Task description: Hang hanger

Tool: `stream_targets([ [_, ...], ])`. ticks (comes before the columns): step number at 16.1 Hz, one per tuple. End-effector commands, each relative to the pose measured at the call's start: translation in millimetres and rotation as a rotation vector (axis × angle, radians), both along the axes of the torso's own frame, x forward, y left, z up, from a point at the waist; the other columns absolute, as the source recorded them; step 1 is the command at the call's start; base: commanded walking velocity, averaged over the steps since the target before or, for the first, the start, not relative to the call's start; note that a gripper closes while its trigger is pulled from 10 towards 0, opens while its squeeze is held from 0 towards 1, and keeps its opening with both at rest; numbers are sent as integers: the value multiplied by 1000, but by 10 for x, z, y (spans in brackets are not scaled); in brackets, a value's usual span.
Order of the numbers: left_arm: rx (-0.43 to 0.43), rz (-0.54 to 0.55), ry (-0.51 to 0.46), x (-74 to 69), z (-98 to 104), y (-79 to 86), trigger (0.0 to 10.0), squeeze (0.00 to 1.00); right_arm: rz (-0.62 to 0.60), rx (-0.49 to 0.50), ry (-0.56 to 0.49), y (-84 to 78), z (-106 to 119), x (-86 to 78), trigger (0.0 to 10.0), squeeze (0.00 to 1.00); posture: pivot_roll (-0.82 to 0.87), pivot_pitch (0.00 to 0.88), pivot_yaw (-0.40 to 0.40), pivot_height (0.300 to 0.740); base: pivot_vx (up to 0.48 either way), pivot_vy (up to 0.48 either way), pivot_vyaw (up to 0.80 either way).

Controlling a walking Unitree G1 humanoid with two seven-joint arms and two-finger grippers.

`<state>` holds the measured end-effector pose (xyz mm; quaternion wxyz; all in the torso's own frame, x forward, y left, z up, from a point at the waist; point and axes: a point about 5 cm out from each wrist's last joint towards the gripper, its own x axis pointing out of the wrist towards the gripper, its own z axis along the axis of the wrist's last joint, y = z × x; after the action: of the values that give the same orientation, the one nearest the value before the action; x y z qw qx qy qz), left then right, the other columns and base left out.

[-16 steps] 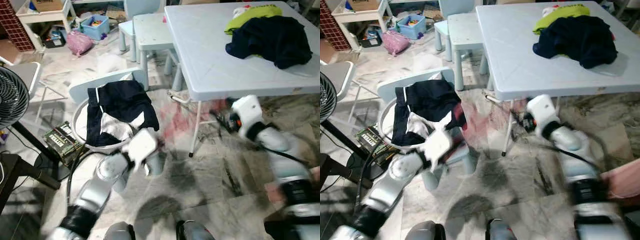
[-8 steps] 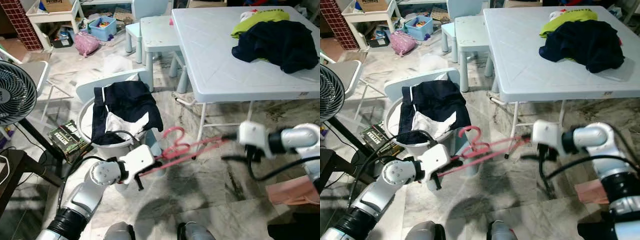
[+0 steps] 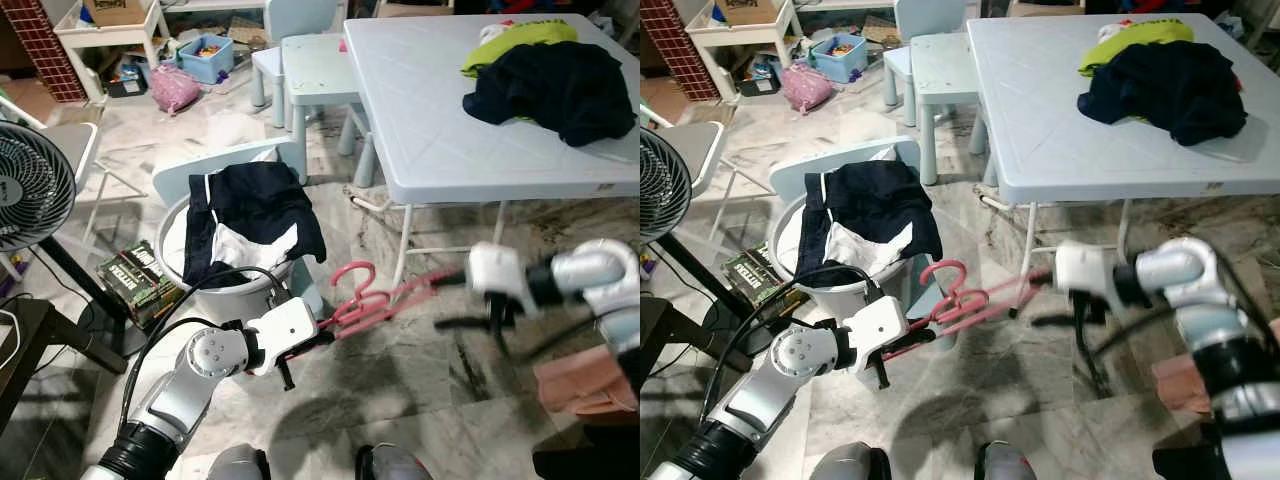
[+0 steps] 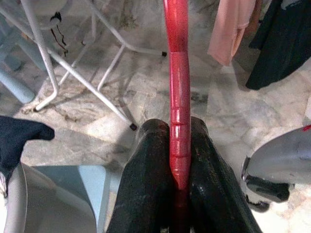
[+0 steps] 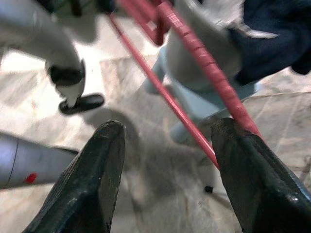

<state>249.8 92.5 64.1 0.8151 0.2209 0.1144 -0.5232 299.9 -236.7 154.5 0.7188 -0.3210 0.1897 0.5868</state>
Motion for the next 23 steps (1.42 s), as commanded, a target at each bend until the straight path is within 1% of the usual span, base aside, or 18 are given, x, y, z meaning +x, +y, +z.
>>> stream_targets([
  [1,38,-20,9,-35,-49,10,10000,0,-16,1,-8,-98,138,12,0,0,-21,58,16,740,0,0,0],
  [2,49,-21,6,-36,-63,11,10000,0,-17,-90,-20,-181,110,4,0,0,-24,58,18,740,0,0,0],
  [3,52,-22,4,-34,-64,11,10000,0,-24,-113,-12,-211,92,0,0,0,-24,58,17,740,0,0,0],
  [4,56,-22,0,-30,-62,11,10000,0,-37,-133,-46,-222,73,20,9412,0,-24,58,17,740,0,0,0],
  [5,60,-21,-4,-28,-61,12,10000,0,-61,-134,-94,-205,47,65,10000,0,-24,58,17,740,0,0,0],
  [6,61,-23,-4,-33,-63,11,10000,0,-51,-83,-52,-163,37,44,0,0,-24,58,17,740,0,0,0],
  [10,62,-23,-4,-38,-68,11,10000,0,-58,-111,-53,-177,16,53,0,0,-18,57,19,740,0,0,0],
  [12,64,-25,-9,-35,-68,7,10000,0,-23,-111,-29,-135,-15,31,0,0,-16,57,18,740,0,0,0],
  [13,63,-27,-12,-35,-68,-7,10000,0,5,-110,-32,-85,-48,23,10000,0,-16,57,18,740,0,0,0],
  [14,62,-29,-13,-35,-68,-18,10000,0,21,-101,-30,-42,-79,12,10000,0,-19,56,20,740,0,0,0],
  [15,61,-32,-15,-36,-67,-28,10000,0,31,-64,-15,14,-107,1,6118,0,-21,56,19,740,0,0,0],
  [16,61,-32,-15,-36,-67,-31,10000,0,33,-55,-11,27,-112,-2,0,0,-21,56,19,740,0,0,0],
  [17,59,-35,-18,-36,-64,-41,10000,0,44,-52,-2,90,-171,-13,0,0,-19,57,17,740,0,0,0],
  [18,58,-36,-20,-36,-60,-46,10000,0,55,-62,-4,110,-207,-23,2000,0,-18,57,17,740,0,0,0],
  [19,57,-36,-23,-35,-56,-50,10000,0,48,-62,-8,128,-244,-19,10000,0,-18,57,17,740,0,0,0],
  [20,57,-35,-24,-35,-57,-51,10000,0,21,-35,3,133,-255,-8,10000,1000,-18,59,16,740,0,0,0],
  [21,57,-35,-24,-35,-58,-52,10000,0,13,-30,17,127,-272,-14,10000,1000,-18,59,16,740,0,0,0],
  [23,58,-34,-25,-35,-58,-53,10000,0,14,-60,6,102,-314,-26,10000,1000,-18,59,16,740,0,0,0],
])
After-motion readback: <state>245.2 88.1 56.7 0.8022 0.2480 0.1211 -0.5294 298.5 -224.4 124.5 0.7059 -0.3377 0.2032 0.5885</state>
